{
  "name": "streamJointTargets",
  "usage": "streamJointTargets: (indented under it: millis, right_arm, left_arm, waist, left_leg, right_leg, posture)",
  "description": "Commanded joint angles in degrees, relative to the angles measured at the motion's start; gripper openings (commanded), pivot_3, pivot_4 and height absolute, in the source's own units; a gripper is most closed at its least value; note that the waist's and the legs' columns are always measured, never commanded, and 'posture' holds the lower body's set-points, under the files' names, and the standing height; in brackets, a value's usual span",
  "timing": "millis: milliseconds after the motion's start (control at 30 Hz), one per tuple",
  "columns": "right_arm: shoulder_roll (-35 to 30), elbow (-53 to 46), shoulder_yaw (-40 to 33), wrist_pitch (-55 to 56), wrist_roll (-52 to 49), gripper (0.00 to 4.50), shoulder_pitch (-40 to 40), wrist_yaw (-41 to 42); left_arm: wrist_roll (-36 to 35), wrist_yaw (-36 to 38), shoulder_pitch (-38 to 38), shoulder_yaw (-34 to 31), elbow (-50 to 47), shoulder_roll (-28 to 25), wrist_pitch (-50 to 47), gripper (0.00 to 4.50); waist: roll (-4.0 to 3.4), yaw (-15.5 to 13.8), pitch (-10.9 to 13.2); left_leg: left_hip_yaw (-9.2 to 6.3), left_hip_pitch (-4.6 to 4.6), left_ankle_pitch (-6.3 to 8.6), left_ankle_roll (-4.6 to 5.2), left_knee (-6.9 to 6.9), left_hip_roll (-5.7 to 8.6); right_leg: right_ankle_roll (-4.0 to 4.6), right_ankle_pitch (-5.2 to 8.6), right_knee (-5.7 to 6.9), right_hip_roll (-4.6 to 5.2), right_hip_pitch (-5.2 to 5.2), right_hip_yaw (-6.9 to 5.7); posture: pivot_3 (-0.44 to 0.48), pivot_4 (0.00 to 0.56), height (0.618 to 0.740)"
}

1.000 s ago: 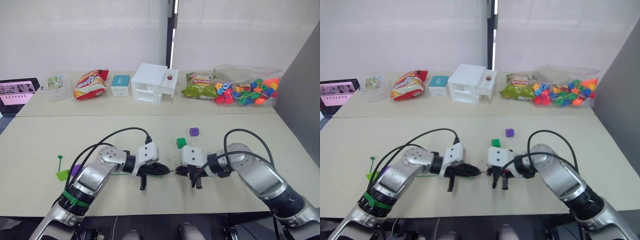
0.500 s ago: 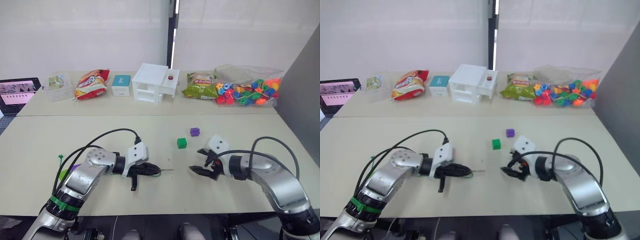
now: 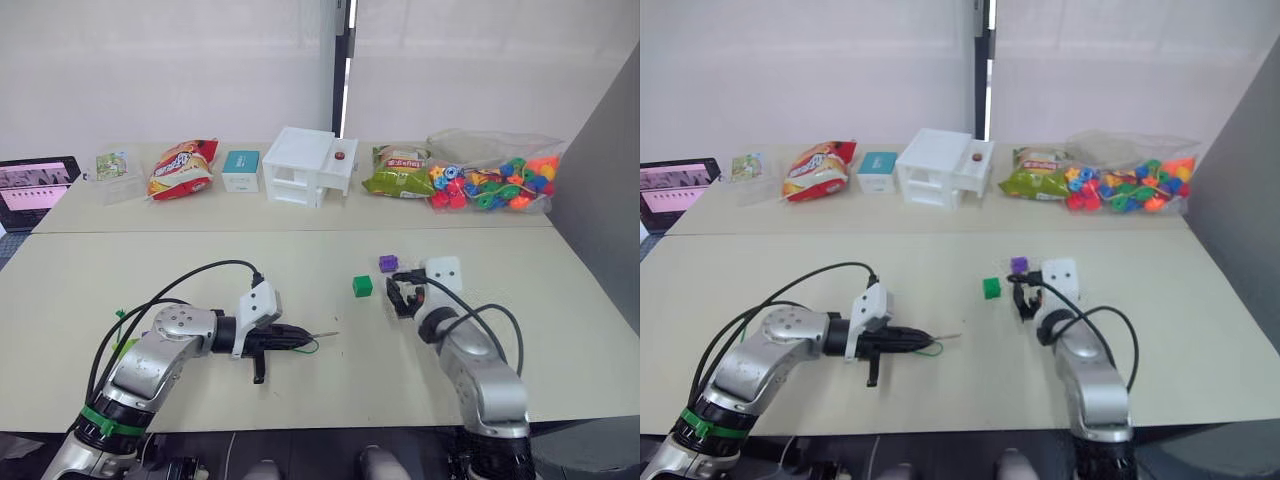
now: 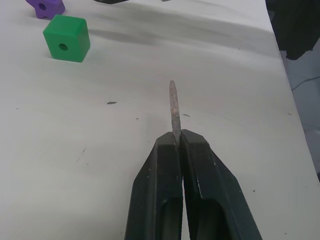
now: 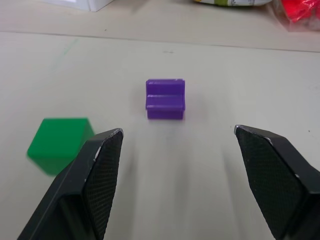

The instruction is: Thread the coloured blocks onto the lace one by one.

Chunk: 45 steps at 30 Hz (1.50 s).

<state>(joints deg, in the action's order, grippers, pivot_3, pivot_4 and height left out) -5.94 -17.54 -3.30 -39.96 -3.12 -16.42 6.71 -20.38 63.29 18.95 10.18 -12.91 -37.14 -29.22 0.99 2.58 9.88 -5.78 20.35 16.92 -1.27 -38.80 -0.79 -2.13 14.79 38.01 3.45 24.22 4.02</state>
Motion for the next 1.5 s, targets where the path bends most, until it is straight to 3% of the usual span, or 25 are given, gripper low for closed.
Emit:
streamJointTargets:
  millis: [33,367,467,633,800,1000,1267,1367,1500]
  right_arm:
    - [-0.06,7.51,-0.81,6.14,0.19,3.74,-4.94,-0.89]
    - [2.13,22.74,-1.74,12.69,-1.27,3.74,-13.81,-2.43]
    - [2.64,24.49,-1.72,14.33,-1.25,2.93,-14.47,-2.65]
    - [3.53,23.8,-2.1,14.67,-2.57,1.19,-14.4,-1.9]
    - [3.58,20.1,-3.28,13.36,-4.35,1.08,-13.59,-2.3]
    - [3.11,0.1,-1.95,3.47,-6.39,1.08,-8.61,-3.44]
    - [2.66,-37.15,10.33,-29.02,-11.44,1.08,6.71,-6.48]
    - [3.62,-39.83,11.95,-35.18,-12.71,1.08,9.41,-6.56]
    - [2.69,-35.48,13.61,-36.18,-11.53,1.08,9.88,-6.66]
  left_arm:
    - [-0.67,-0.23,0.09,-0.63,-2.21,-0.7,-0.09,0.0]
    - [-0.83,-1.44,-0.91,-0.83,-3.67,-0.84,-0.66,0.0]
    - [-0.84,-1.75,-0.89,-0.96,-3.56,-0.8,-0.67,0.0]
    - [-0.63,-1.94,-1.14,-0.76,-3.54,-0.91,-0.4,0.0]
    - [-0.41,-1.84,-1.05,-0.49,-3.22,-0.92,-0.05,0.0]
    - [-0.31,-1.27,-1.23,-0.22,-2.82,-1.14,0.36,0.0]
    - [-0.16,0.28,-0.44,0.17,-0.79,-1.46,1.2,0.0]
    - [-0.07,1.15,0.35,0.68,0.07,-1.46,1.68,0.0]
    - [0.08,1.95,0.86,1.09,0.54,-1.53,2.0,0.0]
  waist:
    - [0.0,0.09,0.0]
    - [-0.01,0.29,0.0]
    - [-0.01,0.42,0.0]
    - [-0.02,0.61,0.0]
    - [-0.02,1.0,0.0]
    - [-0.03,1.06,0.0]
    - [-0.05,1.0,-0.01]
    - [-0.04,1.05,-0.01]
    - [-0.04,0.98,-0.01]
  left_leg:
    - [0.0,0.0,0.0,0.0,0.0,0.01]
    - [0.0,0.0,0.0,0.0,0.08,0.0]
    - [0.0,-0.01,0.0,0.0,0.08,0.0]
    - [0.0,-0.01,0.0,0.0,0.09,0.0]
    - [-0.02,-0.01,0.0,0.0,0.1,-0.01]
    - [-0.04,0.02,0.0,0.0,0.14,-0.01]
    - [-0.1,0.04,0.0,0.01,0.17,-0.01]
    - [-0.09,0.03,0.0,0.01,0.14,0.0]
    - [-0.08,0.01,0.0,0.0,0.12,0.0]
  right_leg:
    - [0.0,0.0,0.0,0.0,0.0,0.0]
    - [0.02,-0.01,0.02,0.0,0.05,0.02]
    - [0.02,-0.01,0.02,0.0,0.04,0.01]
    - [0.02,-0.01,0.02,0.01,0.04,0.01]
    - [0.02,-0.01,0.03,0.0,0.05,0.01]
    - [0.01,-0.01,0.03,0.01,0.07,0.01]
    - [0.01,0.0,0.01,-0.01,0.08,-0.02]
    - [0.01,0.0,-0.03,-0.01,0.05,-0.02]
    - [0.0,0.01,-0.13,-0.01,-0.01,-0.03]
  posture:
    - [0.0,0.15,0.74]
    - [0.0,0.15,0.74]
    - [0.0,0.15,0.74]
    - [0.0,0.15,0.74]
    - [0.0,0.15,0.74]
    - [0.0,0.15,0.74]
    - [0.0,0.15,0.74]
    - [0.0,0.15,0.74]
    - [0.0,0.15,0.74]
